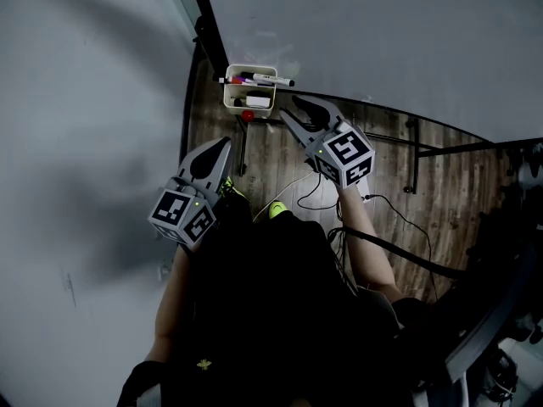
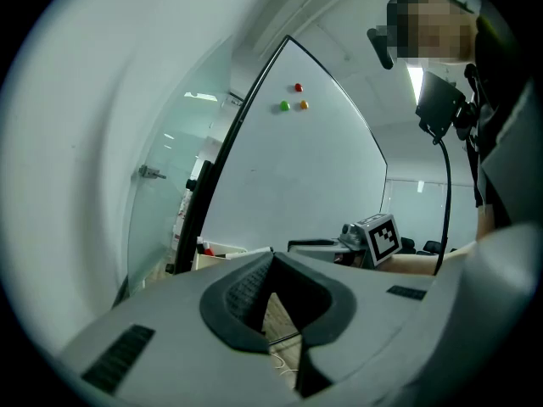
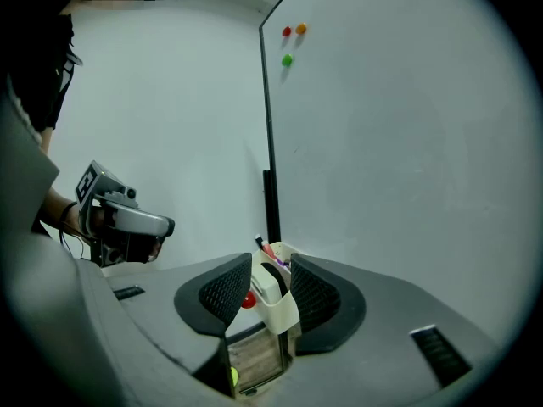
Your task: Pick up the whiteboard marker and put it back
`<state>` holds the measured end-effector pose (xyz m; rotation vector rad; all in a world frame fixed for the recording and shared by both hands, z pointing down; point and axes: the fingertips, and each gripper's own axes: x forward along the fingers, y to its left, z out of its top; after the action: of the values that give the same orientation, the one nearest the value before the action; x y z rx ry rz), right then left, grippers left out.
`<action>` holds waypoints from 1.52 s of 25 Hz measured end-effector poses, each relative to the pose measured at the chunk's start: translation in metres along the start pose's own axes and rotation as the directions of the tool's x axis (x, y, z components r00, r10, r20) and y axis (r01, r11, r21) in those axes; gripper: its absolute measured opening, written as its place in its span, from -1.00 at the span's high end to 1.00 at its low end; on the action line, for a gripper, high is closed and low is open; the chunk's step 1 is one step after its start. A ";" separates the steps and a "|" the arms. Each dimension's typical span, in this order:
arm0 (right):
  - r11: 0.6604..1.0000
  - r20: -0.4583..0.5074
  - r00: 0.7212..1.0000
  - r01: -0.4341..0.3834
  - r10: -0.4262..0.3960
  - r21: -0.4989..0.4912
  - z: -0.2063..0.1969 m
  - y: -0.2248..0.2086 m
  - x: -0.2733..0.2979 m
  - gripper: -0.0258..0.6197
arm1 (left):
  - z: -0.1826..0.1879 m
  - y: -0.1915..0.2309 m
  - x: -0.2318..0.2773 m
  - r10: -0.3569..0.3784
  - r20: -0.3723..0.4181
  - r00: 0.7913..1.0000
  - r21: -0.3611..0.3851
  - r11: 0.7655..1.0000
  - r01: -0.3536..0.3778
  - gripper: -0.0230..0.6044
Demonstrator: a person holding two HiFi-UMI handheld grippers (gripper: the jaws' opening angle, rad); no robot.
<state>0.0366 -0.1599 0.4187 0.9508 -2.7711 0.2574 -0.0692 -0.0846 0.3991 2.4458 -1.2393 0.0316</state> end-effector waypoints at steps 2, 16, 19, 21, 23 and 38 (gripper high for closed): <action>1.000 -0.010 1.000 0.018 -0.018 0.008 -0.003 -0.008 0.007 0.41 | 0.001 0.007 0.003 -0.003 -0.009 1.000 -0.006 1.000 0.003 0.82; 0.998 -0.065 0.996 0.066 -0.064 0.026 -0.011 -0.044 0.041 0.11 | -0.003 0.037 0.007 0.009 -0.053 0.999 -0.041 0.999 -0.011 0.82; 0.997 -0.077 0.995 0.060 -0.057 0.043 -0.015 -0.048 0.046 0.11 | -0.002 0.040 0.005 0.016 -0.066 0.998 -0.043 0.999 -0.019 0.82; 0.997 -0.088 0.995 0.052 -0.047 0.053 -0.019 -0.050 0.051 0.11 | -0.003 0.043 0.003 0.023 -0.070 0.997 -0.045 0.999 -0.027 0.82; 0.997 -0.097 0.994 0.049 -0.043 0.060 -0.023 -0.051 0.055 0.11 | -0.005 0.046 0.001 0.030 -0.074 0.997 -0.045 0.998 -0.033 0.82; 0.996 -0.109 0.993 0.050 -0.042 0.073 -0.029 -0.060 0.067 0.46 | -0.006 0.067 -0.018 0.082 -0.077 0.994 -0.059 0.995 -0.086 0.82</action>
<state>0.0255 -0.2394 0.4691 0.9874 -2.6551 0.3966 -0.1312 -0.1039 0.4236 2.3170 -1.2903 0.1056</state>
